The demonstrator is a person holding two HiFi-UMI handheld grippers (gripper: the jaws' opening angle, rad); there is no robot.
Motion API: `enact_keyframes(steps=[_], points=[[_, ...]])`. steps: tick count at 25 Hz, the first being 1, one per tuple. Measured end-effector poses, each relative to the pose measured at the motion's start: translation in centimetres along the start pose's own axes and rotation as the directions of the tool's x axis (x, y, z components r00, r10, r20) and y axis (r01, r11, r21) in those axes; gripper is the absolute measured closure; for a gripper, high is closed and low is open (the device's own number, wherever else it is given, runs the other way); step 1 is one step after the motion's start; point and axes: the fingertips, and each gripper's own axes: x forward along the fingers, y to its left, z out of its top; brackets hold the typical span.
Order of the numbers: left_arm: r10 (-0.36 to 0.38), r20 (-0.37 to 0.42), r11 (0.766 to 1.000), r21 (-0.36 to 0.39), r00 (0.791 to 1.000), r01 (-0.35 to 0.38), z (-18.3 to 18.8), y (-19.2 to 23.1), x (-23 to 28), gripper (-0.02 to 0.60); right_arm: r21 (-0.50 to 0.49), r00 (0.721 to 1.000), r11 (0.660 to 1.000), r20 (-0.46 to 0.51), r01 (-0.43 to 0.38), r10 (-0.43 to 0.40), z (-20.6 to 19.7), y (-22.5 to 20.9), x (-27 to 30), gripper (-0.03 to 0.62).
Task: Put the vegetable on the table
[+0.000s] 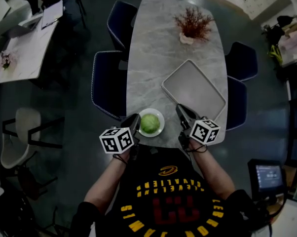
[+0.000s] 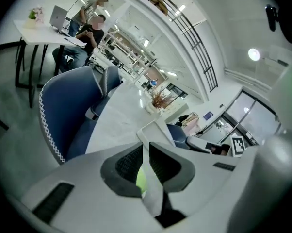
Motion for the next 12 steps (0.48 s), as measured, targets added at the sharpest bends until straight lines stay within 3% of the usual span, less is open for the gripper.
enact_keyframes(steps=[3,5,8,12], points=[[-0.096,0.055,0.995,0.040,0.994,0.093,2.8,-4.6,-0.7,0.540,-0.105,0.996,0.993,0.061,-0.052,0.059,3.2,3.8,-0.6,0.589],[-0.159,0.104,0.983,0.108,0.982,0.148,4.9,-7.9,-1.7,0.540,-0.149,0.991,0.986,0.097,-0.079,0.094,5.2,6.0,-1.1,0.589],[-0.263,0.182,0.940,0.268,0.948,0.209,8.1,-13.3,-3.7,0.581,-0.221,0.974,0.967,0.153,-0.130,0.166,8.3,9.3,-2.2,0.589],[-0.302,0.245,0.877,0.449,0.921,0.168,10.3,-18.7,-5.9,0.581,-0.358,0.947,0.921,0.216,-0.151,0.239,11.6,12.7,-4.7,0.589]])
